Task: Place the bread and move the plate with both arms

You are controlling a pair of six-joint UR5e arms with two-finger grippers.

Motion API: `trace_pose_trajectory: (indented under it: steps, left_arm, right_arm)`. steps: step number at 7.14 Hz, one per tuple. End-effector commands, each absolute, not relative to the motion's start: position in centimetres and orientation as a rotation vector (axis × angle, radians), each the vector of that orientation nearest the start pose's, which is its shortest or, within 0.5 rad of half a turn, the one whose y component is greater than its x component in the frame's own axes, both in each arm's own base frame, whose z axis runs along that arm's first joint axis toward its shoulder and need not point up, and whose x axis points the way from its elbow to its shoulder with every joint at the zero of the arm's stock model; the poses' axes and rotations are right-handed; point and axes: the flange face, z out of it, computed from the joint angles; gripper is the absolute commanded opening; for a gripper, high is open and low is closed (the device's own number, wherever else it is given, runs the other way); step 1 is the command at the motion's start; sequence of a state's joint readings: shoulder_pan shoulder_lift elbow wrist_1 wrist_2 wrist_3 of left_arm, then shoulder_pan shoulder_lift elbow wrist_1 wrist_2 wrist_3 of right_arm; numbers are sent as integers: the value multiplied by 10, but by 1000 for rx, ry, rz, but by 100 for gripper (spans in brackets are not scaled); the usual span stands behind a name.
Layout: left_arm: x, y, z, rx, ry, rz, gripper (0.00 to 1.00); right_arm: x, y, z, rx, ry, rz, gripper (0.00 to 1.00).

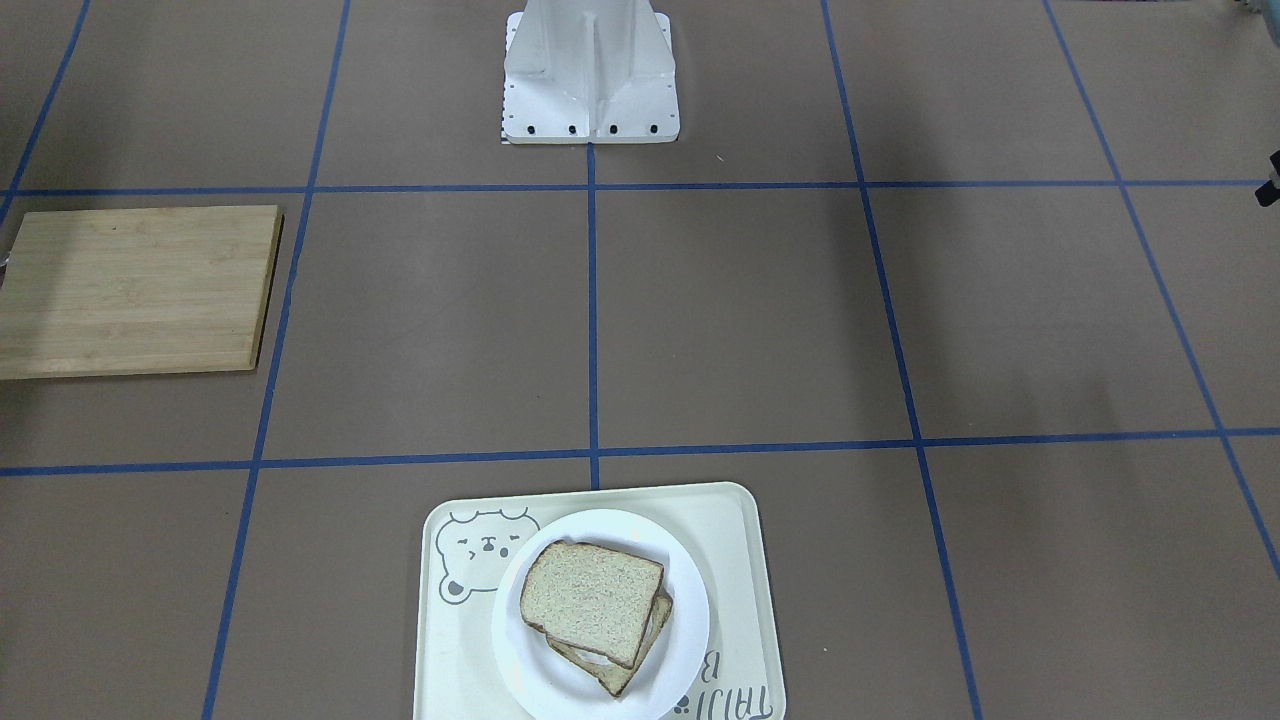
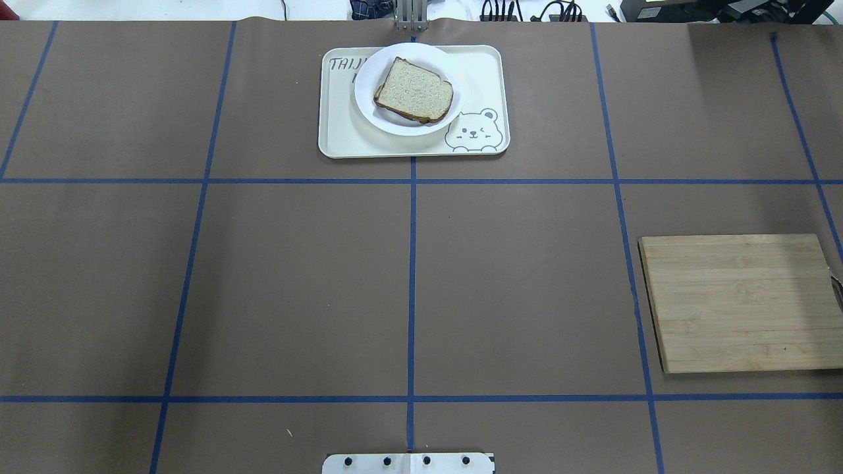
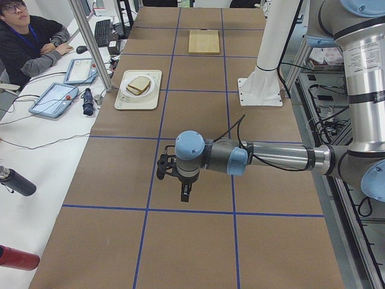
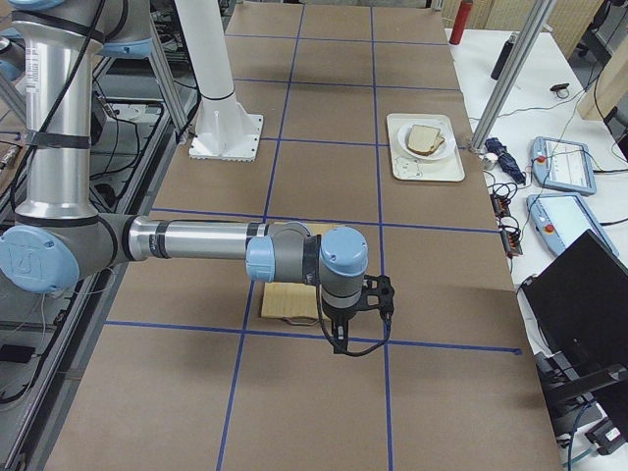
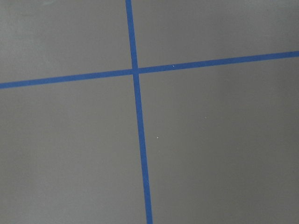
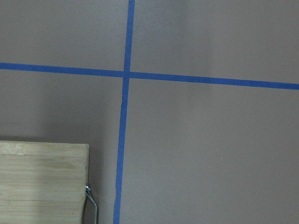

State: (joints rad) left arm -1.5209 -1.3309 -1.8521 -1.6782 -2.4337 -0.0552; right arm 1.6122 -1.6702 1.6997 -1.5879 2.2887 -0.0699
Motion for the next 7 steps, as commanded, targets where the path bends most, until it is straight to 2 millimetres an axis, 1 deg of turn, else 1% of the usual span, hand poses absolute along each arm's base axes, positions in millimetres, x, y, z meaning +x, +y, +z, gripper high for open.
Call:
trace_pose_trajectory:
  steps: [1,2,3,5,7]
  left_arm:
    - [-42,-388,623,37,882,42,99]
    - [-43,-383,631,-27,879,8,99]
    - [-42,-385,625,-18,879,13,99]
    - [-42,-396,613,15,874,29,99]
    - [-42,-398,613,17,874,31,99]
  right_arm:
    - [86,-448,647,50,-716,-32,100]
    - [86,-446,648,49,-716,-31,100]
    - [86,-445,650,47,-716,-29,100]
    - [86,-442,655,39,-714,-21,100]
    - [86,-438,659,32,-714,-16,100]
